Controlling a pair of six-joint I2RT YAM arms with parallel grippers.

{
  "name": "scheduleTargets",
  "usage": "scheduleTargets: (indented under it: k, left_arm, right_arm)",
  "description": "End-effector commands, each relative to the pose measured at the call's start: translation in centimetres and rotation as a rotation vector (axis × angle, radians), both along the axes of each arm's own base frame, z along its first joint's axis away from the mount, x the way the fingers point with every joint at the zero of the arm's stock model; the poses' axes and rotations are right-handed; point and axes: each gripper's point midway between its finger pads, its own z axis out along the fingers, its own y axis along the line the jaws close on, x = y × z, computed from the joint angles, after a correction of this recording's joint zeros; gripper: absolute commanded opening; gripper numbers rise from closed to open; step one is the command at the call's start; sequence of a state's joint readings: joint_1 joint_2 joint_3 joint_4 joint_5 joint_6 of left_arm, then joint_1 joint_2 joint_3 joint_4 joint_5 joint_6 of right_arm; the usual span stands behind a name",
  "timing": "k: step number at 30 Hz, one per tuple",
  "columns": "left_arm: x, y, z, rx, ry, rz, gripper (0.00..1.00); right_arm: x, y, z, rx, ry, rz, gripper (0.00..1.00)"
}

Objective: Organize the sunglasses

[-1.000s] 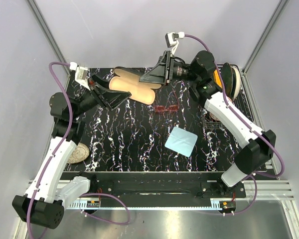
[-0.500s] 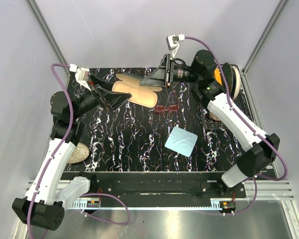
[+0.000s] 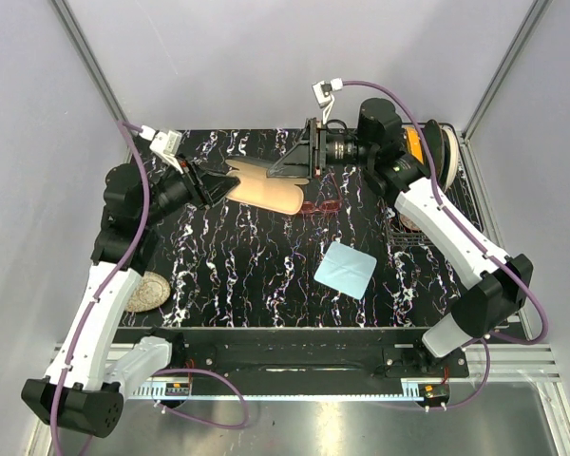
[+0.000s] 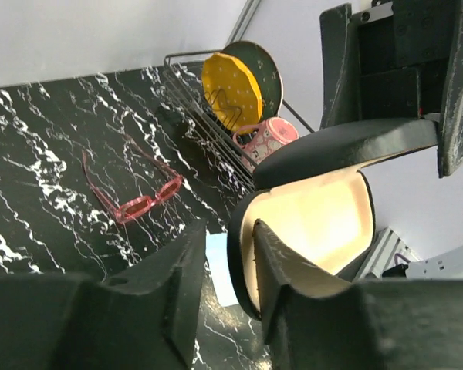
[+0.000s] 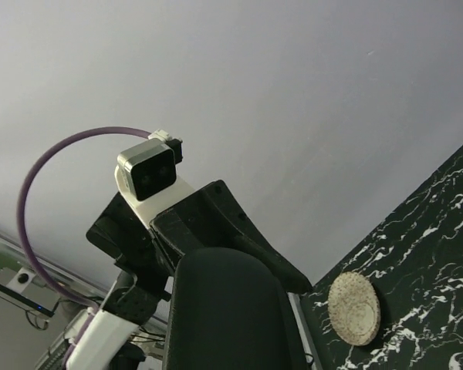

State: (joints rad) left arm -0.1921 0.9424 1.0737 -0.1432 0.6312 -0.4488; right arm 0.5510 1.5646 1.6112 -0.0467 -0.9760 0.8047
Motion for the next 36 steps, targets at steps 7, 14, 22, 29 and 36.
scheduleTargets:
  k: [7,14,22,29,36]
  left_arm:
    - [1.3,0.5,-3.3,0.022,0.112,0.049,0.00]
    - [4.8,2.1,-9.3,0.048,0.390,0.227,0.00]
    - [9.0,4.8,-17.5,0.045,0.663,0.401,0.00]
    - [12.8,5.3,-22.3,0.046,0.720,0.344,0.00]
    - [14.1,6.0,-27.9,0.139,0.789,0.352,0.00]
  right_arm:
    - [1.4,0.2,-2.5,-0.046,-0.103,-0.047,0.35]
    - [7.6,-2.4,-6.7,-0.210,-0.148,-0.469,1.00]
    - [10.4,-7.6,-11.2,-0.491,-0.159,-0.743,1.00]
    - [9.5,-8.6,-15.2,-0.580,-0.114,-0.731,1.00]
    - [9.2,-9.5,-18.8,-0.657,-0.079,-0.739,1.00]
